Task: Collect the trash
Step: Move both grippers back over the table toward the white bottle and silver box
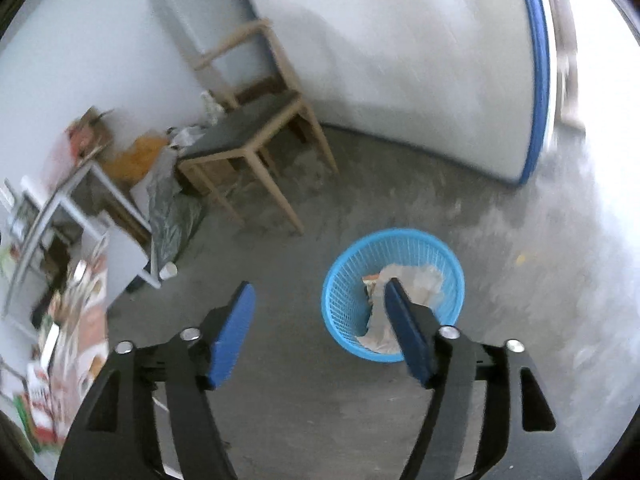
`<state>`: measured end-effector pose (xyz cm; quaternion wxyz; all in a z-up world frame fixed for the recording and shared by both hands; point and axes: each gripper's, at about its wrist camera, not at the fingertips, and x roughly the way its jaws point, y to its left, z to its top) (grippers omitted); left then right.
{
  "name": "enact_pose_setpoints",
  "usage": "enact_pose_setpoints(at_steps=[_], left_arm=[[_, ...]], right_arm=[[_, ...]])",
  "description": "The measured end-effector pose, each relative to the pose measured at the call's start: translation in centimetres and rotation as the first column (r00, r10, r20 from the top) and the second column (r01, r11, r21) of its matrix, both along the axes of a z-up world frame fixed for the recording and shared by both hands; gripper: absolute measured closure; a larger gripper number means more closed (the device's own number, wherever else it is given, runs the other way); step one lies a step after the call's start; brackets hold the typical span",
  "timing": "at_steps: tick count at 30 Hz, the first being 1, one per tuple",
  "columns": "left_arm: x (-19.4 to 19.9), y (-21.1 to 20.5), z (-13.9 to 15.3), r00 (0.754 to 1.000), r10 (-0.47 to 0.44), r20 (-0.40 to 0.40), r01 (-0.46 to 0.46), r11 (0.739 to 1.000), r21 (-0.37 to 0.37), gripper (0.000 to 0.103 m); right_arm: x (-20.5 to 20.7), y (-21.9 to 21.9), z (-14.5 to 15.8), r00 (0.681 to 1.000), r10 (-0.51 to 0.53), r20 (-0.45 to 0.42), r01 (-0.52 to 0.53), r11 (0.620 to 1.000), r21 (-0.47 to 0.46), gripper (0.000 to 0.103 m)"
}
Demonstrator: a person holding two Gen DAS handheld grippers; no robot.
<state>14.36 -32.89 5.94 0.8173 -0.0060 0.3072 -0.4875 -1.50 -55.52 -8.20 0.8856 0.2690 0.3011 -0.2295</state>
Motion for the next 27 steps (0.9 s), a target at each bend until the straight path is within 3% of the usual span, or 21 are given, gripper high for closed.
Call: enact_pose_setpoints(at_steps=[2, 5, 10, 17, 22, 27], left_arm=[[-1.5, 3.6, 0.9, 0.999, 0.037, 0.017, -0.037, 0.999, -0.029, 0.024], [-3.1, 8.8, 1.5, 0.994, 0.104, 0.022, -0.103, 0.994, -0.048, 0.023], [-5.0, 17.7, 2.0, 0.975, 0.218, 0.049, -0.216, 0.975, -0.045, 0.022], [-8.0, 29.9, 1.0, 0.918, 0.391, 0.067, -0.391, 0.920, -0.017, 0.021], [-10.0, 36.2, -0.5, 0.873, 0.482, 0.077, -0.483, 0.876, -0.010, 0.019], [-12.1, 39.6, -2.8, 0.847, 0.519, 0.114, -0.524, 0.852, 0.016, 0.019]], right_arm=[[-1.1, 3.1, 3.2, 1.000, 0.016, 0.006, -0.016, 0.996, -0.088, 0.019], [-2.7, 7.7, 7.4, 1.000, 0.019, 0.025, -0.013, 0.975, -0.223, 0.007], [-3.2, 15.2, 12.0, 0.997, 0.071, -0.003, -0.068, 0.936, -0.346, 0.006], [-1.8, 24.6, 14.1, 0.977, 0.205, -0.056, -0.211, 0.903, -0.374, 0.006], [-0.2, 30.2, 14.8, 0.949, 0.314, -0.005, -0.301, 0.906, -0.296, 0.006], [1.8, 35.5, 14.7, 0.908, 0.420, 0.011, -0.405, 0.883, -0.235, 0.006]])
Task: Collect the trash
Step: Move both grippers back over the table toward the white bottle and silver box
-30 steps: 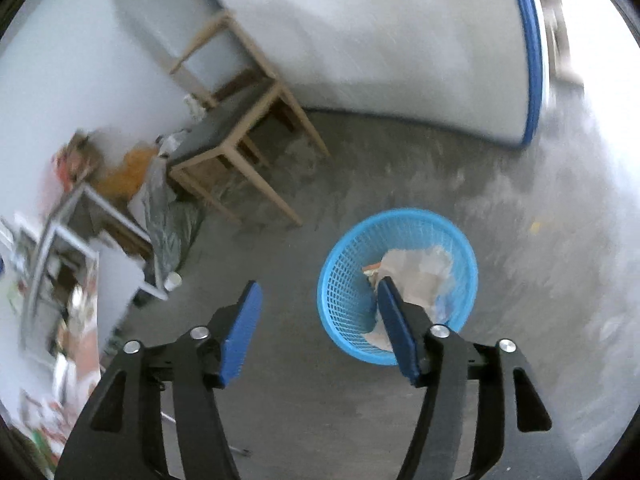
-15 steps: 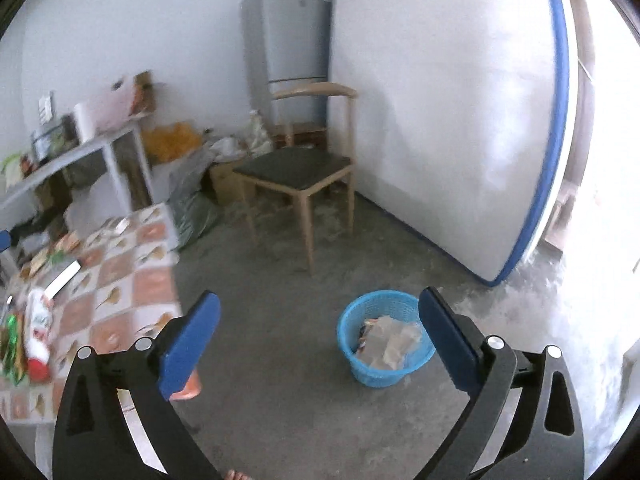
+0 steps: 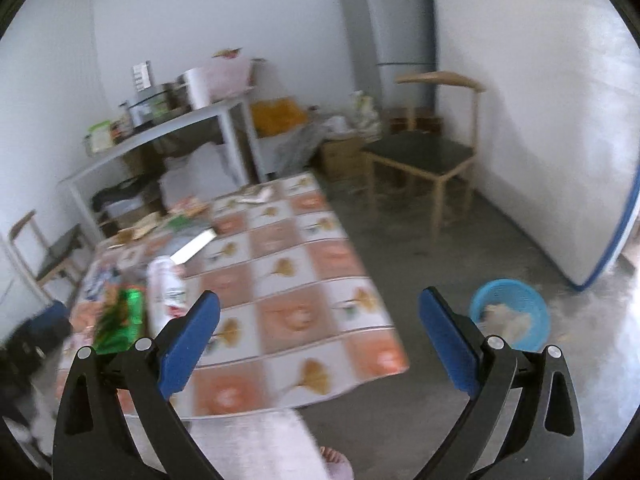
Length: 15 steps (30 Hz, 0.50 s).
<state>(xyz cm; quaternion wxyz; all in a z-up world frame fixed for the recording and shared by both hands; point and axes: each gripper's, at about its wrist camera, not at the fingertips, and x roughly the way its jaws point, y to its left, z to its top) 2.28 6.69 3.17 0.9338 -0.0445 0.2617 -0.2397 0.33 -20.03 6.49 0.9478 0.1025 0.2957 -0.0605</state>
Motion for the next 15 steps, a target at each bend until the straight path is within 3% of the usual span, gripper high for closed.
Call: enact_pose_setpoints(at_steps=[6, 15], left_arm=[[-1.9, 3.1, -2.4, 1.000, -0.003, 0.013, 0.003, 1.000, 0.004, 0.018], [-2.0, 5.9, -4.6, 1.000, 0.008, 0.028, -0.009, 1.000, 0.022, 0.018]], right_arm=[[3.5, 5.4, -1.0, 0.990, 0.126, -0.059, -0.124, 0.992, 0.039, 0.007], [9.1, 11.5, -3.2, 0.944, 0.291, -0.157, -0.275, 0.954, 0.116, 0.007]])
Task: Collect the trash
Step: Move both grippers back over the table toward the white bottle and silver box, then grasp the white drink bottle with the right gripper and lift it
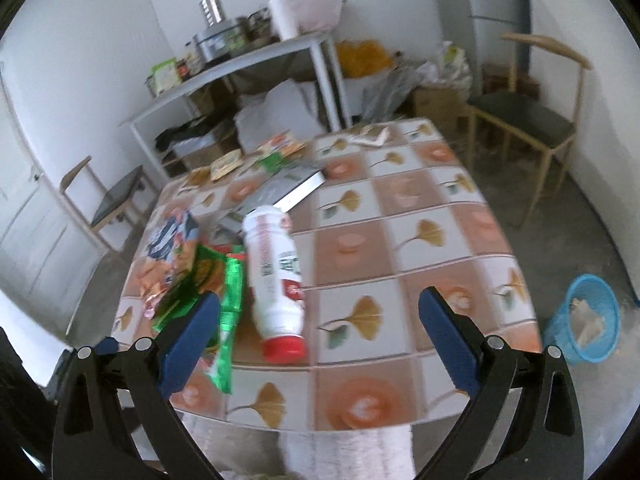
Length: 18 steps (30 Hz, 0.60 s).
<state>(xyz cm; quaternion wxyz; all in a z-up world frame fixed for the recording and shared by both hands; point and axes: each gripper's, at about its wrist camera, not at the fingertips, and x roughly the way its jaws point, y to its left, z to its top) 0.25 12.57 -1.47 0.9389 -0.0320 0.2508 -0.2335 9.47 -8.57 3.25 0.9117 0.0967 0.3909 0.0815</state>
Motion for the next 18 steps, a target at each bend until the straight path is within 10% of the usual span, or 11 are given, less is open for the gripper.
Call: enact_pose_setpoints(at_steps=[18], left_arm=[[3.5, 3.0, -2.2, 0.992, 0.094, -0.081, -0.095, 0.995, -0.008, 0.018]], right_arm=[[14.8, 4.3, -5.5, 0.942, 0.173, -0.289, -0.125, 0.976, 0.176, 0.026]])
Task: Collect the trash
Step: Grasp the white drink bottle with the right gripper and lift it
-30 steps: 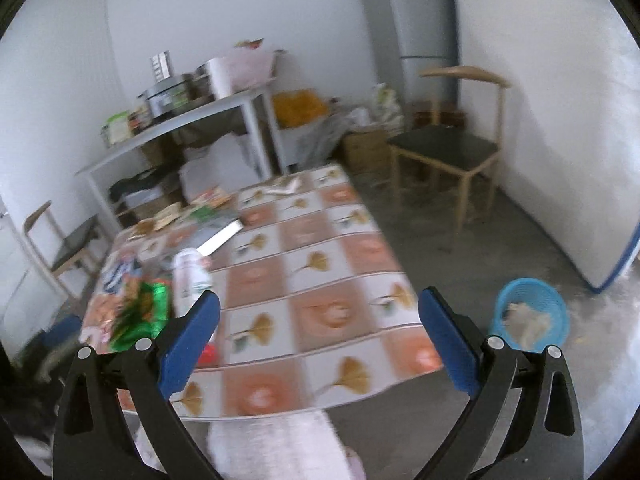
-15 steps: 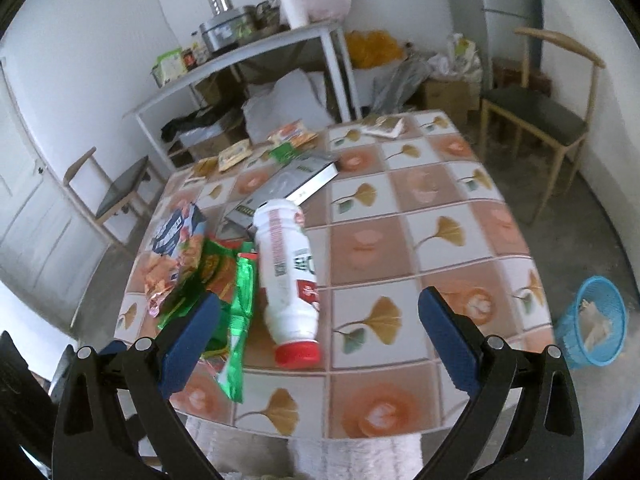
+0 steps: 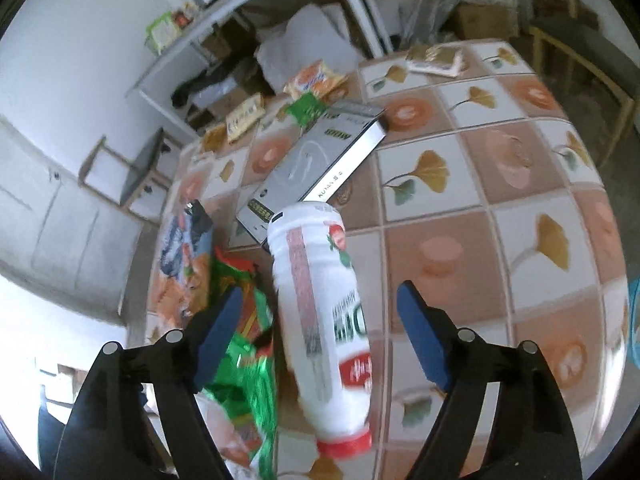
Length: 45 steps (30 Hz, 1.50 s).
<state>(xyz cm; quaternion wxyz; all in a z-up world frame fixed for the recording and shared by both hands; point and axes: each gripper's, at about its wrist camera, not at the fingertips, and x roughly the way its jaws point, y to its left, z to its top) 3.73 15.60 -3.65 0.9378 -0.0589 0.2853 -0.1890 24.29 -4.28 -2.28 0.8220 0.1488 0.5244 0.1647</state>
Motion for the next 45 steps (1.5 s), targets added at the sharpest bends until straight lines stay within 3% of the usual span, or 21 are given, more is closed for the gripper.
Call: enact_pose_setpoints(at_steps=[7, 11, 16, 21, 26, 31, 34, 45], left_arm=[[0.3, -0.2, -1.1, 0.999, 0.014, -0.038, -0.014, 1.000, 0.019, 0.018], [0.3, -0.4, -1.3, 0.999, 0.006, -0.045, -0.005, 1.000, 0.025, 0.018], [0.0, -0.6, -1.2, 0.999, 0.004, -0.039, -0.003, 1.000, 0.028, 0.018], [-0.3, -0.5, -1.3, 0.999, 0.016, -0.047, -0.015, 1.000, 0.022, 0.018], [-0.2, -0.3, -1.4, 0.998, 0.027, -0.059, -0.026, 1.000, 0.016, 0.018], [-0.3, -0.4, -1.3, 0.998, 0.034, -0.056, -0.033, 0.999, 0.025, 0.018], [-0.5, -0.5, -1.4, 0.998, 0.035, -0.055, -0.034, 0.999, 0.027, 0.018], [-0.7, -0.5, -1.4, 0.998, 0.040, -0.057, -0.038, 0.999, 0.023, 0.018]], right_arm=[[1.9, 2.4, -2.7, 0.988, 0.114, -0.101, -0.118, 0.992, -0.034, 0.032], [2.0, 2.8, -3.9, 0.982, 0.124, -0.142, -0.132, 0.990, -0.047, 0.036], [2.2, 2.4, -5.5, 0.971, 0.109, -0.211, -0.105, 0.994, 0.032, 0.039], [2.5, 1.7, -4.3, 0.980, 0.079, -0.182, -0.066, 0.995, 0.073, 0.039], [3.3, 2.4, -3.1, 0.992, 0.041, -0.121, -0.044, 0.999, -0.021, 0.039], [4.1, 4.4, -3.0, 0.993, 0.075, -0.089, -0.087, 0.987, -0.132, 0.040], [4.4, 4.4, -3.2, 0.991, 0.094, -0.091, -0.105, 0.987, -0.125, 0.045], [3.8, -0.8, -2.8, 0.997, 0.037, -0.075, -0.049, 0.984, -0.170, 0.046]])
